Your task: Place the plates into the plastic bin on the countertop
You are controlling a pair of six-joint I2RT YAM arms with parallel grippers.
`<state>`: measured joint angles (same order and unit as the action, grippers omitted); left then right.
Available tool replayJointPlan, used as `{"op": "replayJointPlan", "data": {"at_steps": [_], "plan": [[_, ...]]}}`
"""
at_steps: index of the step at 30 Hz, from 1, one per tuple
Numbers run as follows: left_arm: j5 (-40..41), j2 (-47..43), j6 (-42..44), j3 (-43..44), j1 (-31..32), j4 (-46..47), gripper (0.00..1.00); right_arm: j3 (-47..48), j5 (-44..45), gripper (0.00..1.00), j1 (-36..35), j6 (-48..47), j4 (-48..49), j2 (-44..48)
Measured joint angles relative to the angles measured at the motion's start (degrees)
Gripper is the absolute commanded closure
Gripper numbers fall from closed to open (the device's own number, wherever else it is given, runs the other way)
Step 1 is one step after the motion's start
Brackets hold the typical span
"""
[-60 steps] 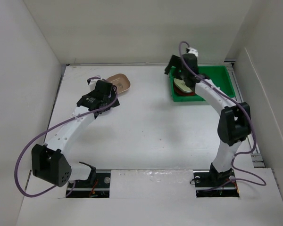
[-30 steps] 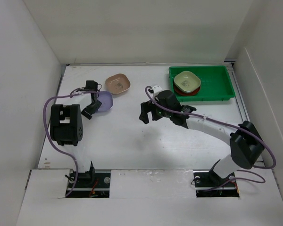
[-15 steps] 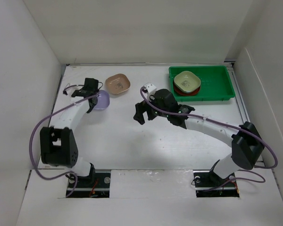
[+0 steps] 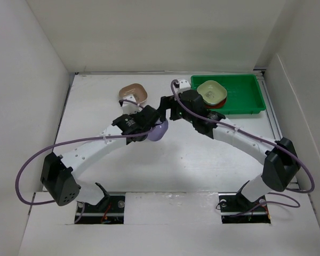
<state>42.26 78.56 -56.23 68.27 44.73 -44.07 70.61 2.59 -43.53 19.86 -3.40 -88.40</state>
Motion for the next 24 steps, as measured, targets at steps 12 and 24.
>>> {"op": "replayJointPlan", "data": {"at_steps": [12,24], "plan": [[0.2,-5.7,2.9,0.1,1.7,4.0,1.00,-5.7,5.3,0.25,3.3,5.8,0.9,-1.7],[-1.6,-10.3,13.6,-4.2,-0.1,11.4,0.83,-8.2,-9.6,1.00,4.5,5.2,11.6,-2.8]]}}
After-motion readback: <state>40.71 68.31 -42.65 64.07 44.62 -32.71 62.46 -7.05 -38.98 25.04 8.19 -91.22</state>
